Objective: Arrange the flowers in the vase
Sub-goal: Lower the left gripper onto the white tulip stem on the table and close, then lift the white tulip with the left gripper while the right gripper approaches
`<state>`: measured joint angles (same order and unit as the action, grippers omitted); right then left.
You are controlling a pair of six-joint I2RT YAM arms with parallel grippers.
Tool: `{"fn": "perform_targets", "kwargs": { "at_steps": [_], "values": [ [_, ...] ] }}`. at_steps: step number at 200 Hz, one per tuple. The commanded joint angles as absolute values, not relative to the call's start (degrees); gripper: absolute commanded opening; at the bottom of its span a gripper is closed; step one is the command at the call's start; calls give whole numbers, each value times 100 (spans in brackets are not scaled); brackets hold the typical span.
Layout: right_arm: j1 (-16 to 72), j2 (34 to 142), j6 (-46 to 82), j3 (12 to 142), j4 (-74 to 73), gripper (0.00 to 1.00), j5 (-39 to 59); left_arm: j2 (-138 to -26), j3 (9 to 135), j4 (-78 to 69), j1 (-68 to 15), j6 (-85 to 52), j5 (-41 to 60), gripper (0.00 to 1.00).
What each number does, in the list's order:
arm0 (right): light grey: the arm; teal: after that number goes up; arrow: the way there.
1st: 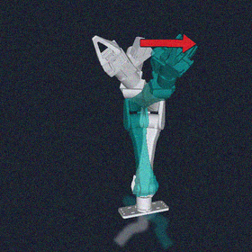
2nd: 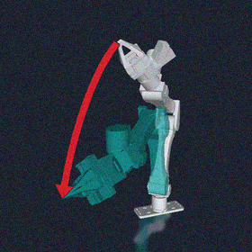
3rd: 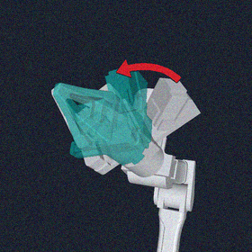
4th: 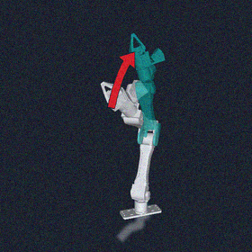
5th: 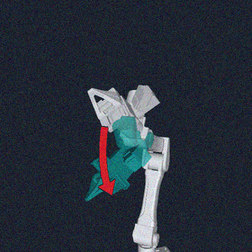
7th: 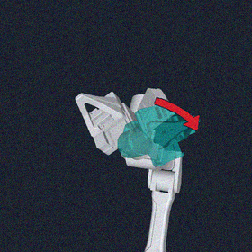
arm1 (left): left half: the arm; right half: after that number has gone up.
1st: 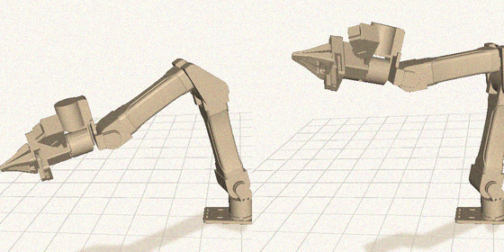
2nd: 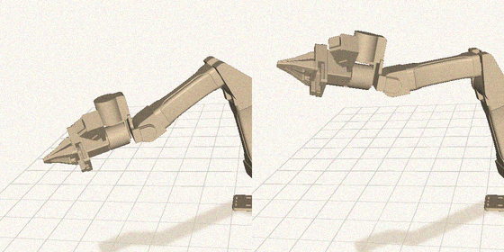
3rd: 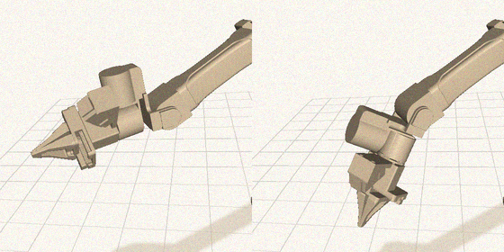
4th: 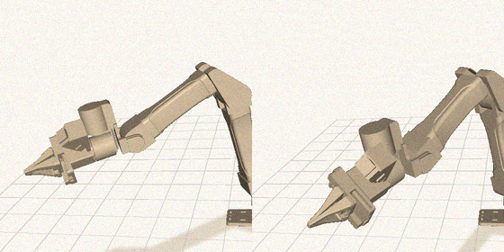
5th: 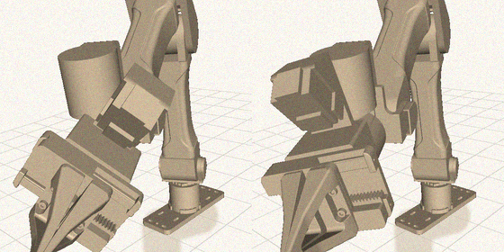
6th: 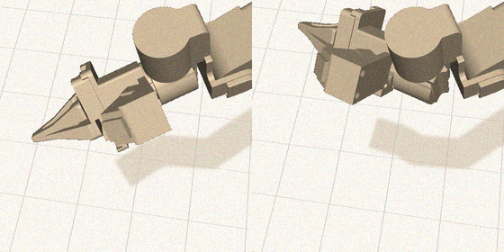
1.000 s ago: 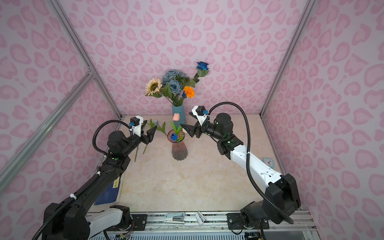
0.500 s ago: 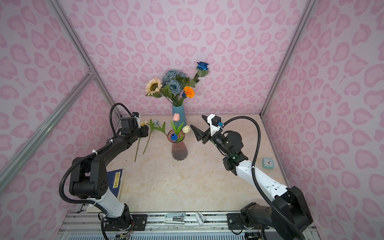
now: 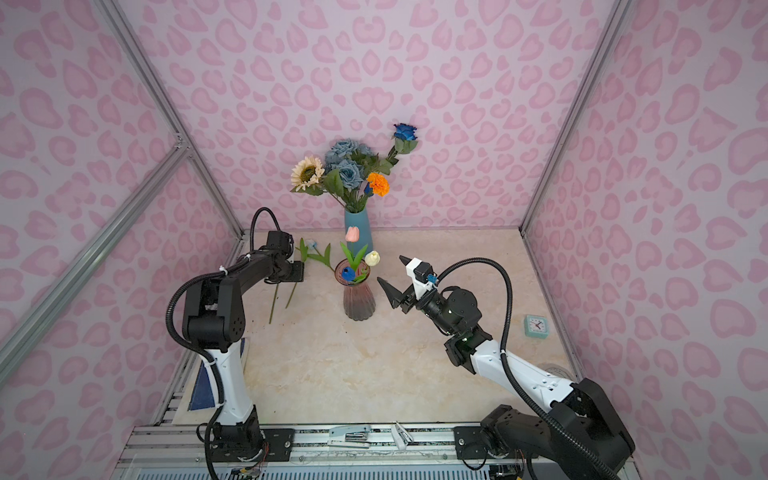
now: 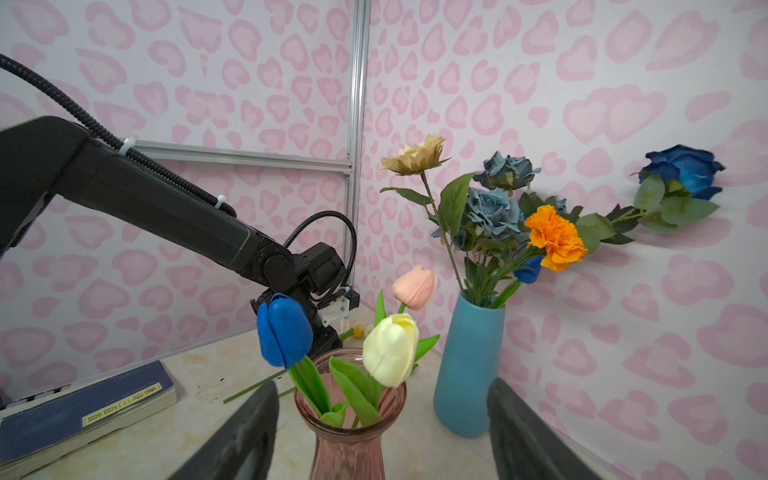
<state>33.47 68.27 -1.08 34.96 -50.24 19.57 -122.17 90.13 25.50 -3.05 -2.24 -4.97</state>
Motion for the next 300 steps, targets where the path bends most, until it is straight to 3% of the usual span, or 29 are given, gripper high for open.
{"fn": "perform_targets", "kwargs": {
  "at_steps": [1,64,81,90,125,178,242,300],
  "values": [
    [3357,6884,-204,3515,-5304,78,1845,-12476,9377,3101,-305,-106,-625,62],
    [3353,6858,-112,3450,-5499,78,1838,-13206,10226,3860,-308,-35,-668,51],
    [3355,6795,-165,3428,-5442,78,1814,-13253,10265,3899,-308,-24,-666,37],
    [3357,6764,-191,3415,-5424,78,1788,-13243,10265,3925,-308,-38,-644,26],
    [3349,6780,-263,3453,-5387,79,1767,-12897,10013,3913,-338,-164,-567,3],
    [3349,6996,-255,3603,-5484,79,1872,-11406,8935,3385,-469,-462,-644,3],
    [3349,7238,-97,3595,-5889,79,1906,-8982,6996,1559,-1043,-357,-621,3],
    [3266,7199,192,3823,-5674,78,1797,-6774,5268,-919,-1274,-209,1036,3]
  ]
}}
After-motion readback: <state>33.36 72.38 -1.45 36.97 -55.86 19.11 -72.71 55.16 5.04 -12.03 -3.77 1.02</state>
